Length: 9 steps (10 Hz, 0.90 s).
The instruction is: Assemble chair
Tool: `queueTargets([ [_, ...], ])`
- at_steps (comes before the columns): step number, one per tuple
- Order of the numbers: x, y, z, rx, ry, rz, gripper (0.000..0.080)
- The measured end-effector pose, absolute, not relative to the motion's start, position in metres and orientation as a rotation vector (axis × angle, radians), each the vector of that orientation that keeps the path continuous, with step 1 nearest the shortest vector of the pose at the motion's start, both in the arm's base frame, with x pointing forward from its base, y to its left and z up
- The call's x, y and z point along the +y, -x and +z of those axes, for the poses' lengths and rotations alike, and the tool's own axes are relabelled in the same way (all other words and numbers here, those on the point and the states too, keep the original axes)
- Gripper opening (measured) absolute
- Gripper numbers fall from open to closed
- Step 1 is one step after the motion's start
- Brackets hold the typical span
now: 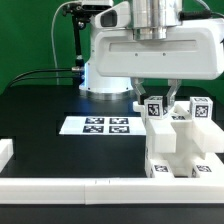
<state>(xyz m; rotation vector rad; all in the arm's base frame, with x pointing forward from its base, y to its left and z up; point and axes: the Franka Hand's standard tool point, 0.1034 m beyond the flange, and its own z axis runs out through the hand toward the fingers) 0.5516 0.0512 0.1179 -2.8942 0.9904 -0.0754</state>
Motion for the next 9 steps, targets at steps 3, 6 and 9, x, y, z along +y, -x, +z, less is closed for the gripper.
queueTargets([
  [3,0.0524,-0.5503,0.1184,1.916,2.379,-0.014,0.0282],
  [6,0.0511,-0.5492,0.1177,2.127,2.162,0.033,0.0289],
  [9,0.0562,-0.5471,0.1157,1.630,2.560,0.017,0.0485],
])
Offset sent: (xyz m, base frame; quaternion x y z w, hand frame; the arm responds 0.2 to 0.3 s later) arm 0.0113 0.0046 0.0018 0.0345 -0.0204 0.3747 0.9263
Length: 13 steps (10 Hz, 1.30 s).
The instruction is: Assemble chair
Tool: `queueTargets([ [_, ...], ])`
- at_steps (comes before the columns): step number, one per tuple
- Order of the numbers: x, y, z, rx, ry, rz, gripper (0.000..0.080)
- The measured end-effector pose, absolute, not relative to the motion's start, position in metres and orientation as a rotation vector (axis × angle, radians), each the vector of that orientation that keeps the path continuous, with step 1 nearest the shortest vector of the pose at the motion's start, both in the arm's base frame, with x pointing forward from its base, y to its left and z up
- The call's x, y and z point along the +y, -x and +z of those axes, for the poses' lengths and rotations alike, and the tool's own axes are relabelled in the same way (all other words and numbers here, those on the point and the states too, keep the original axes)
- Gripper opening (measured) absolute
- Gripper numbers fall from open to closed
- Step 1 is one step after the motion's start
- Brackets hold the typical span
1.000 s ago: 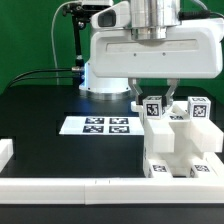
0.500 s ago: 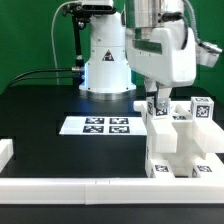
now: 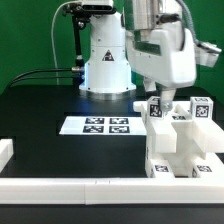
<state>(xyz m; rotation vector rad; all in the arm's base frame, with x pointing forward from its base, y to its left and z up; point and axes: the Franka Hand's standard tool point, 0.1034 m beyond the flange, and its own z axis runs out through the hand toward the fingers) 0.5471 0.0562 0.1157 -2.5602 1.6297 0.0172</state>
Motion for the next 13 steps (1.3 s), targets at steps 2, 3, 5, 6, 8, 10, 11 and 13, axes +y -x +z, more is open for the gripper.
queueTargets([
  [2,0.0595,-0.5429,0.1123,1.220,2.781,0.014,0.0641],
  [3,0.0586,-0.5434,0.1125,1.156,2.808,0.008,0.0647],
  [5,0.0581,-0.5434,0.1124,1.026,2.858,0.000,0.0649],
  [6,0.0581,-0.5434,0.1123,1.029,2.857,0.001,0.0649],
  [8,0.0583,-0.5433,0.1122,1.081,2.838,0.004,0.0562],
  [10,0.0589,-0.5432,0.1120,1.290,2.749,0.017,0.0281],
  [11,0.0589,-0.5432,0.1120,1.381,2.705,0.023,0.0281],
  [13,0.0604,-0.5437,0.1123,1.734,2.492,0.054,0.0282],
])
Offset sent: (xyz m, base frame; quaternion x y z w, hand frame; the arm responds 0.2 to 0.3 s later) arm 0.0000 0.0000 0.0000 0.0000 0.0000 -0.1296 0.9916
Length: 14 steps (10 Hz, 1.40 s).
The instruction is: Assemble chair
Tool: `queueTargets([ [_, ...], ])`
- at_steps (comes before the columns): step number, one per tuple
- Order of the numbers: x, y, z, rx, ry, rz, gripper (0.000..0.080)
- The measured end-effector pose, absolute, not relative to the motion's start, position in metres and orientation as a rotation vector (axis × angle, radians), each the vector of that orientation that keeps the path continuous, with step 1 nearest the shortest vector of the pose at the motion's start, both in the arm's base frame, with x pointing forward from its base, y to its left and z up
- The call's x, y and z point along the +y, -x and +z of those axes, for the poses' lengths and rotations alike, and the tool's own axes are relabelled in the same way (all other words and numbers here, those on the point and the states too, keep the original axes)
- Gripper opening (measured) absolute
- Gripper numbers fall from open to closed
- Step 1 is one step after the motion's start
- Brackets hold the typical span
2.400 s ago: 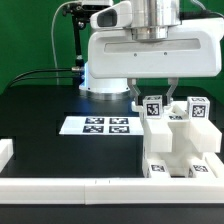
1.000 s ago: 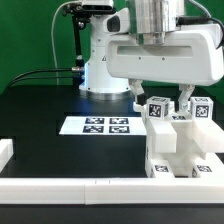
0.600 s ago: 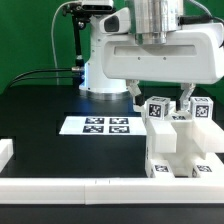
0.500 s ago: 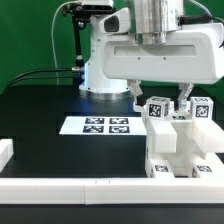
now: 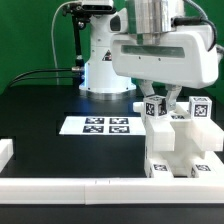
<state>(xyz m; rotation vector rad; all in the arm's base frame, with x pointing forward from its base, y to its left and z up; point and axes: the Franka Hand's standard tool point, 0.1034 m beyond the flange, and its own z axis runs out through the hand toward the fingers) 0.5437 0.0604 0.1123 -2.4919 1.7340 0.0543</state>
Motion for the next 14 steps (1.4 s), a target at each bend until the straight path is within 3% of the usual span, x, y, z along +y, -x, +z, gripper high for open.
queueTargets([
  [4,0.0617,-0.5500,0.1125,2.226,1.997,0.052,0.0282],
  [8,0.0640,-0.5466,0.1103,1.966,2.280,0.035,0.0282],
  [9,0.0639,-0.5482,0.1108,1.738,2.467,0.015,0.0461],
  [10,0.0651,-0.5479,0.1114,1.555,2.590,0.019,0.0581],
  [14,0.0631,-0.5484,0.1114,1.142,2.809,-0.017,0.0645],
])
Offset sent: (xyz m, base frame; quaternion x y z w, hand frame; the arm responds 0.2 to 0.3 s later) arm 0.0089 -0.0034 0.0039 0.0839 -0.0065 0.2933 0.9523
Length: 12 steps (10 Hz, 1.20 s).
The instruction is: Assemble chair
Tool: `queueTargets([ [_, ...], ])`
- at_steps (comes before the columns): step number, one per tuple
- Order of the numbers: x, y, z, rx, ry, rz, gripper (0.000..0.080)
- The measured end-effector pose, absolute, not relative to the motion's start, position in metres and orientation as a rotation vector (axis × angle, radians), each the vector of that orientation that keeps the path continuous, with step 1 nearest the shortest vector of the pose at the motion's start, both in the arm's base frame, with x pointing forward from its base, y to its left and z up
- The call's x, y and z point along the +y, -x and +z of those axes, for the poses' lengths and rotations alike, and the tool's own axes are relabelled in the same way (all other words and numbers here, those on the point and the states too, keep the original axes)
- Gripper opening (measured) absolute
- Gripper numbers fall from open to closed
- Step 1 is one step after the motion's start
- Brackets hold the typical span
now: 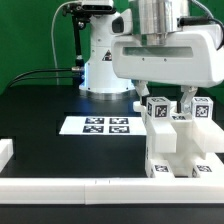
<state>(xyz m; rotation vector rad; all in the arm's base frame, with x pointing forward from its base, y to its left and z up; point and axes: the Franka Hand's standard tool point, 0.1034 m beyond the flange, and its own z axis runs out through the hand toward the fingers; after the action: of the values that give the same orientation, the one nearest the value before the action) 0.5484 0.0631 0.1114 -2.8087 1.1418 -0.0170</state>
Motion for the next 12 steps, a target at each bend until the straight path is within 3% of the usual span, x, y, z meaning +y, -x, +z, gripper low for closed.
queueTargets([
  [4,0.0562,-0.5545,0.1172,0.209,3.110,-0.109,0.0649],
  [6,0.0513,-0.5528,0.1148,0.207,3.109,-0.118,0.0649],
  [8,0.0512,-0.5527,0.1145,0.208,3.109,-0.117,0.0406],
  [9,0.0516,-0.5526,0.1143,0.306,3.098,-0.116,0.0406],
  [10,0.0516,-0.5527,0.1144,0.405,3.084,-0.115,0.0281],
  [12,0.0520,-0.5528,0.1143,0.615,3.044,-0.112,0.0281],
])
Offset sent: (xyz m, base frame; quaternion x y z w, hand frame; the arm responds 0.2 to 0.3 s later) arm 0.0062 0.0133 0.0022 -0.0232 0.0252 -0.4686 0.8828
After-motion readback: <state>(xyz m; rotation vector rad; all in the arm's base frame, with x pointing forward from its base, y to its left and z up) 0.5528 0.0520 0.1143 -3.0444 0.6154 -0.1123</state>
